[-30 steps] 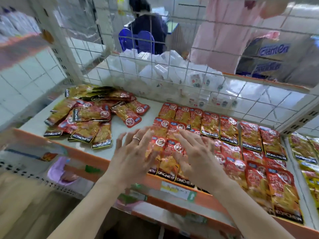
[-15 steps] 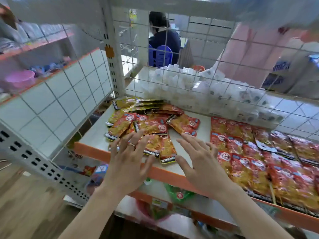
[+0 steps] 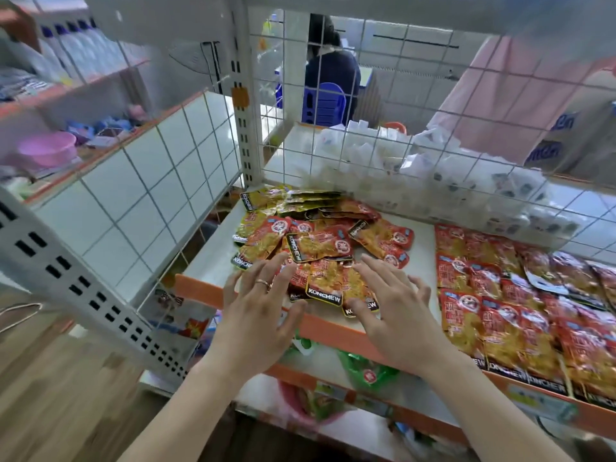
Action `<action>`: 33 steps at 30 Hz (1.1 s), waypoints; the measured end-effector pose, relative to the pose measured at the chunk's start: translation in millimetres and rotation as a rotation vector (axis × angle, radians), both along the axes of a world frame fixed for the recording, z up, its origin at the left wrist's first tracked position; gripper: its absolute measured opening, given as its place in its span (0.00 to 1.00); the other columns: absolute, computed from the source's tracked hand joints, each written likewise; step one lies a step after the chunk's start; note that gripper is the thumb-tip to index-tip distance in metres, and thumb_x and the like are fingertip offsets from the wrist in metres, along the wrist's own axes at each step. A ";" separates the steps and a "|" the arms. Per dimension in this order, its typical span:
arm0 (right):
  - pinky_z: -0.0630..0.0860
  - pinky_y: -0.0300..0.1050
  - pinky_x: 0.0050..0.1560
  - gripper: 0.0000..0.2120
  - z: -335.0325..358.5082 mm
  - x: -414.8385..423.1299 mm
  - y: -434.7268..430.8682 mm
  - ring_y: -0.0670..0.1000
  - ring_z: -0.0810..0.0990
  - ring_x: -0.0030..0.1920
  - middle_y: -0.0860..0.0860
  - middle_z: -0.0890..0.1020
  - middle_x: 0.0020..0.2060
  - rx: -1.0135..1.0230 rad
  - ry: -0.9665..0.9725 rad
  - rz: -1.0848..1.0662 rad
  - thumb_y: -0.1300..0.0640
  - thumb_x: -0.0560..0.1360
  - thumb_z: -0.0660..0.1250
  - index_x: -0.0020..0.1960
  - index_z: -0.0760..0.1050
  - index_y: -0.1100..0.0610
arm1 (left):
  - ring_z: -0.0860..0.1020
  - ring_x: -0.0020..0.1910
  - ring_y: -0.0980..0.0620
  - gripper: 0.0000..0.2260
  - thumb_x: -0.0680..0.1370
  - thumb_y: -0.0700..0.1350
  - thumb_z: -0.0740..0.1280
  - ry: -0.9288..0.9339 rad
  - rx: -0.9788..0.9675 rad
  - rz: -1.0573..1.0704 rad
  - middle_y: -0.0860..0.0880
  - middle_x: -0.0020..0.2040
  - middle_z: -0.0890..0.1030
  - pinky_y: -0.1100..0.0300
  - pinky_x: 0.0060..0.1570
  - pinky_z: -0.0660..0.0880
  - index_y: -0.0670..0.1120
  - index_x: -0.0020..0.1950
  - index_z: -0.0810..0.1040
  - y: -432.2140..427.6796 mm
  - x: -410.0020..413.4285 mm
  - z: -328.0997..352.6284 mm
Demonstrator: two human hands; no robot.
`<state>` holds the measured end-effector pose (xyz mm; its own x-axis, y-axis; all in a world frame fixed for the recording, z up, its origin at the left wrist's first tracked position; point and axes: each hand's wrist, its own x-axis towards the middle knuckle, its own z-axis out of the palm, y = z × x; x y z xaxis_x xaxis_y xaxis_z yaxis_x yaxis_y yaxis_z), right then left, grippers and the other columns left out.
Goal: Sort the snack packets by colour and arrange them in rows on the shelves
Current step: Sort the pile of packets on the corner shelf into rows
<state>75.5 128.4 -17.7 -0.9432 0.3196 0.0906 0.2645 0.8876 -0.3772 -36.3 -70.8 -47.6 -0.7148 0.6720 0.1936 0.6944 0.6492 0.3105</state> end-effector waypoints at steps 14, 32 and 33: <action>0.50 0.64 0.76 0.32 -10.6 -38.7 59.3 0.58 0.46 0.79 0.44 0.49 0.80 -0.112 -0.262 -0.082 0.32 0.78 0.54 0.79 0.50 0.39 | 0.58 0.77 0.52 0.29 0.79 0.64 0.47 -0.022 -0.007 0.129 0.55 0.78 0.63 0.46 0.75 0.51 0.53 0.76 0.65 52.2 -25.4 6.3; 0.49 0.51 0.78 0.32 -25.9 -101.5 43.8 0.54 0.46 0.80 0.53 0.49 0.80 -0.184 -0.232 0.054 0.38 0.79 0.60 0.79 0.53 0.42 | 0.68 0.70 0.44 0.31 0.78 0.67 0.57 -0.183 -0.169 0.391 0.49 0.74 0.68 0.44 0.66 0.66 0.50 0.75 0.63 55.2 -97.5 8.5; 0.49 0.51 0.78 0.32 -23.3 -104.1 42.8 0.55 0.46 0.80 0.53 0.49 0.80 -0.188 -0.247 0.049 0.38 0.79 0.60 0.79 0.53 0.42 | 0.68 0.70 0.44 0.32 0.78 0.67 0.58 -0.197 -0.173 0.388 0.49 0.74 0.68 0.44 0.67 0.66 0.51 0.76 0.63 54.6 -101.5 10.9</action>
<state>-28.6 171.2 -41.1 -0.9439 0.2628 -0.1997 0.3274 0.8223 -0.4655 -137.8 -16.2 -36.8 -0.9315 0.3584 -0.0625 0.3289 0.9030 0.2763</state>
